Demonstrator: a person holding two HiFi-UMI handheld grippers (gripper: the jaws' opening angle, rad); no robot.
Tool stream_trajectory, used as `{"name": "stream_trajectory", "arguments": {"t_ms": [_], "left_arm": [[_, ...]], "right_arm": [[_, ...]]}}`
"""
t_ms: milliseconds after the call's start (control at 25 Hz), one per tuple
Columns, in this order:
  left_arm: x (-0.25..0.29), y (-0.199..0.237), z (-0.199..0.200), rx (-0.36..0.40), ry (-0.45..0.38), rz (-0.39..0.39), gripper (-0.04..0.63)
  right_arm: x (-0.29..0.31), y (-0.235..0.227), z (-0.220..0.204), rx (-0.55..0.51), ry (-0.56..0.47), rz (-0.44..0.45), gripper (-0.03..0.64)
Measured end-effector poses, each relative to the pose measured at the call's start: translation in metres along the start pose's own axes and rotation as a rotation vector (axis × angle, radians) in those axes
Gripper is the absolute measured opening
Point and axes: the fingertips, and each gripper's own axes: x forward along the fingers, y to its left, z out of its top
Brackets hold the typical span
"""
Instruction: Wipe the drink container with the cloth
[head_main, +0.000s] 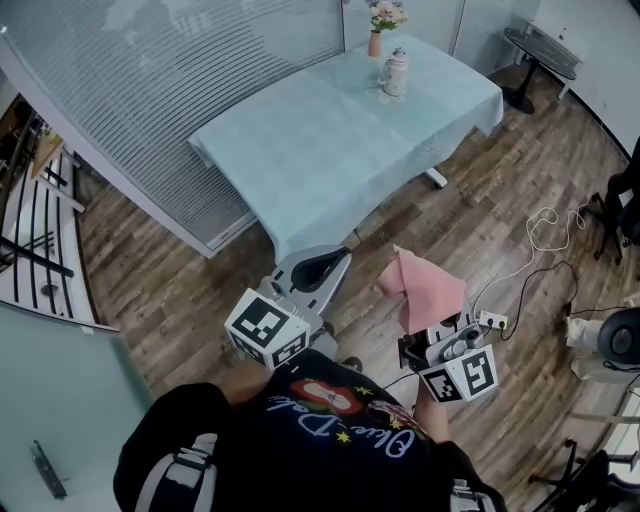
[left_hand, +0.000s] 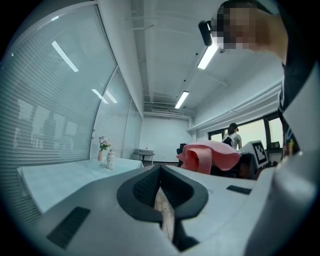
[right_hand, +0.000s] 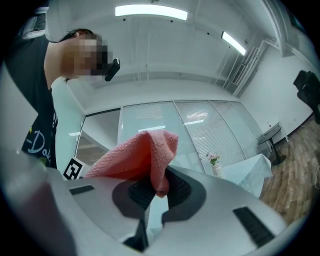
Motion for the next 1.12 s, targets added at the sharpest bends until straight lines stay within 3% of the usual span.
{"name": "stream_trajectory", "arguments": {"t_ms": [160, 360, 680, 1120], "left_arm": [[0.012, -0.005, 0.002, 0.003, -0.001, -0.020, 0.003], [0.029, -0.008, 0.000, -0.070, -0.008, -0.056, 0.003], [0.071, 0.001, 0.007, -0.004, -0.025, -0.089, 0.003], [0.145, 0.041, 0.004, -0.019, -0.032, -0.136, 0.003]], "right_arm": [[-0.007, -0.010, 0.002, 0.000, -0.013, -0.021, 0.012], [-0.010, -0.027, 0.004, -0.002, -0.024, -0.042, 0.012], [0.005, -0.054, 0.013, -0.044, -0.036, -0.054, 0.012], [0.046, -0.112, 0.008, -0.074, 0.009, -0.110, 0.012]]}}
